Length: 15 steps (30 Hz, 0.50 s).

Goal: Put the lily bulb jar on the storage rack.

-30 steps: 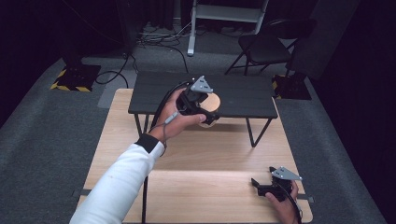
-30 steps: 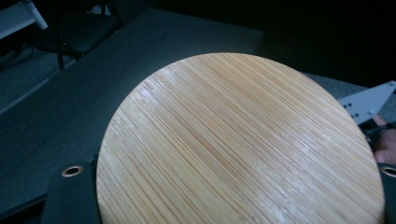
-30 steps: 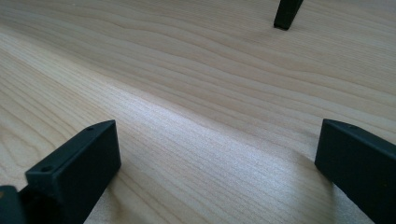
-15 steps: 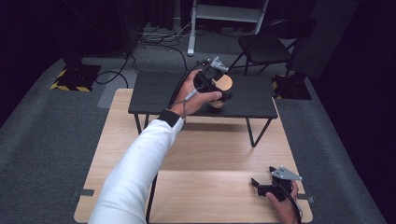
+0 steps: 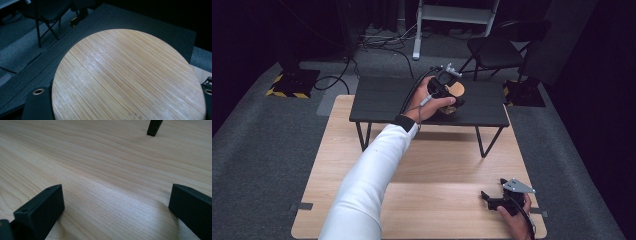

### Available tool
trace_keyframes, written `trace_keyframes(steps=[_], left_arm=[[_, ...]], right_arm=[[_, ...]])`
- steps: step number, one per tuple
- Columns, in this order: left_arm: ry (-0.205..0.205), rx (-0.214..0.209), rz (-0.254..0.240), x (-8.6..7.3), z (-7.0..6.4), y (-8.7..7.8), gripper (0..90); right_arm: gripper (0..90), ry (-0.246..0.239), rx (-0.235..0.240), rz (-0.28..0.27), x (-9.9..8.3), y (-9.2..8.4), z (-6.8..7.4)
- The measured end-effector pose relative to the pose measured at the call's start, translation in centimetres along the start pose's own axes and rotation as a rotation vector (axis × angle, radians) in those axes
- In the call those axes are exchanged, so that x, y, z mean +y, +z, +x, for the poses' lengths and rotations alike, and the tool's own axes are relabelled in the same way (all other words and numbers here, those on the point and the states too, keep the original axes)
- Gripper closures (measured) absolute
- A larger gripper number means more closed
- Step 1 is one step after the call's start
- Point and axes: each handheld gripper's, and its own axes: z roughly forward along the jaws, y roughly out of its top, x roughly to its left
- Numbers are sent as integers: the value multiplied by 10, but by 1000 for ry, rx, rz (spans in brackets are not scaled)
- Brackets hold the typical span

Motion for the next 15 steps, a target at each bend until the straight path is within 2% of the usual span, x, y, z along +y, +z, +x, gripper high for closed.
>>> trace_keyframes(steps=[4,5,6,7,9,12,14,15], left_arm=[[3,-21,-17,-4,5,0,253],[-19,-20,-38,-7,6,-1,223],[-33,-22,-56,-9,7,-2,151],[-54,-18,-82,-11,7,-6,115],[-70,-15,-112,-15,7,-14,59],[-44,25,-139,-19,0,-30,34],[-45,29,-165,-26,-2,-44,29],[-45,47,-174,-29,-7,-50,26]], right_arm=[[0,0,-1,0,0,0,0],[0,1,0,0,0,0,0],[0,0,0,0,0,0,0],[0,0,0,0,0,0,0],[0,1,0,0,0,0,0],[0,0,-1,-1,0,0,0],[0,2,0,0,0,0,0],[0,1,-1,-1,0,0,0]])
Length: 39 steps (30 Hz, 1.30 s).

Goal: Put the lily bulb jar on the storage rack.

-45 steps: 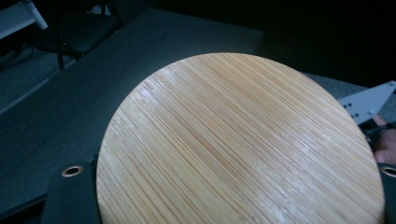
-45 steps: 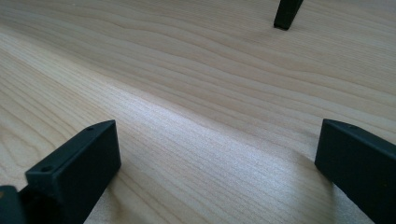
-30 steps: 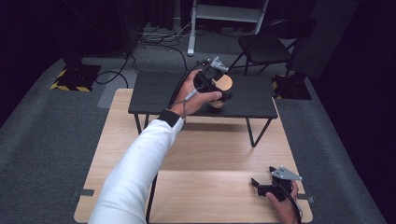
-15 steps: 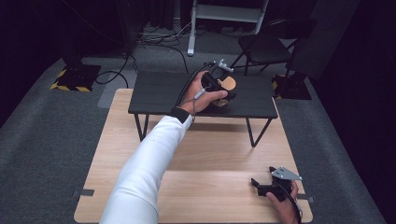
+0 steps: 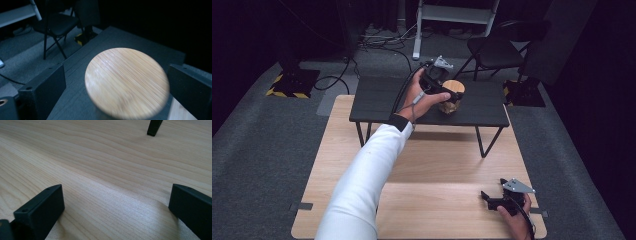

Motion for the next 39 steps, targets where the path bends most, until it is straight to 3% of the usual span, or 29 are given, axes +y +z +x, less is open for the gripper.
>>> trace_keyframes(steps=[6,9,12,15,24,26,30,39], left_arm=[[15,34,-68,-29,-17,-43,5],[33,56,-101,-53,-29,-65,5],[36,75,-117,-71,-38,-80,4],[71,101,-98,-81,-48,-90,4],[108,91,-91,-126,-71,-106,5],[124,106,-82,-136,-77,-107,5],[105,123,-95,-165,-83,-110,5],[86,154,-43,-225,-93,-105,5]], right_arm=[[0,0,0,0,0,0,0],[0,1,0,1,0,0,0],[0,1,0,1,0,0,0],[0,2,-2,0,0,0,1],[0,1,-3,0,0,0,1],[0,2,-3,0,0,0,1],[0,2,-3,0,0,0,1],[0,1,-2,0,0,0,1]])
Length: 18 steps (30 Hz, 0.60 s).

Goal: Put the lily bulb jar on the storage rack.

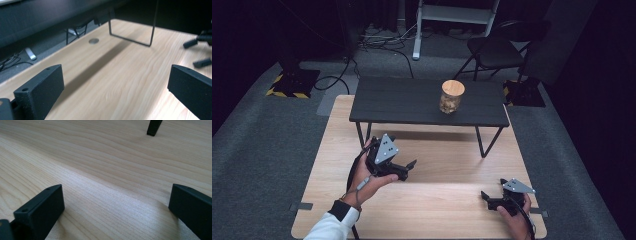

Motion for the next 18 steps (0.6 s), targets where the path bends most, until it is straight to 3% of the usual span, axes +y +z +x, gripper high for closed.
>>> trace_keyframes(steps=[8,12,18], left_arm=[[-17,6,59,-42,-14,9,6],[-42,-15,63,-65,-16,11,5],[-68,-11,117,-86,-20,18,6]], right_arm=[[0,-1,1,0,0,0,0],[0,-1,1,0,0,0,0],[0,-1,1,0,0,0,0]])
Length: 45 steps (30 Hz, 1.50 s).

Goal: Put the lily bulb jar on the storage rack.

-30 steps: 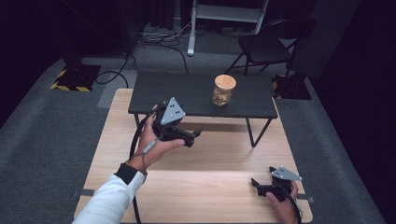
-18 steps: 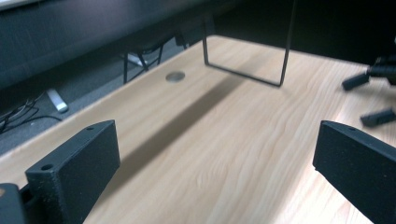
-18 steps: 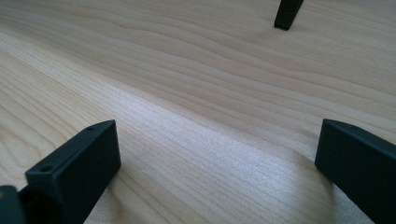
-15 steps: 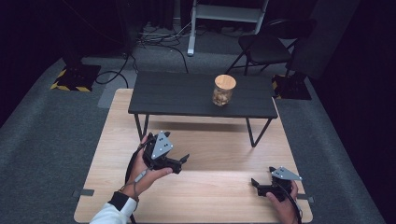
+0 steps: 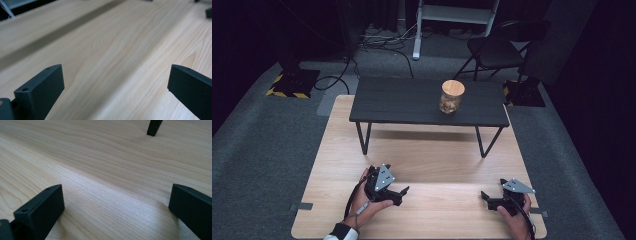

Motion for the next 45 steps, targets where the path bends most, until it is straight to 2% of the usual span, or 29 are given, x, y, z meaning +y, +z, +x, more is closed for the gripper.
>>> trace_keyframes(steps=[2,7,10,12,16,20,25,45], left_arm=[[-9,9,22,-4,-2,3,6],[12,-1,58,-13,-5,8,9],[7,8,78,-15,-8,11,13],[10,30,89,-16,-12,12,9],[-2,12,87,-17,-9,13,7],[-47,-35,81,-21,1,16,6],[-29,-68,74,-22,6,17,4],[-26,-72,74,-23,7,16,4]], right_arm=[[0,0,0,0,0,0,0],[0,1,0,0,0,0,0],[0,0,0,0,0,0,0],[0,0,0,0,0,0,0],[0,0,0,0,0,0,0],[0,0,0,0,0,0,0],[0,0,1,0,0,0,0],[0,-1,1,0,0,0,0]])
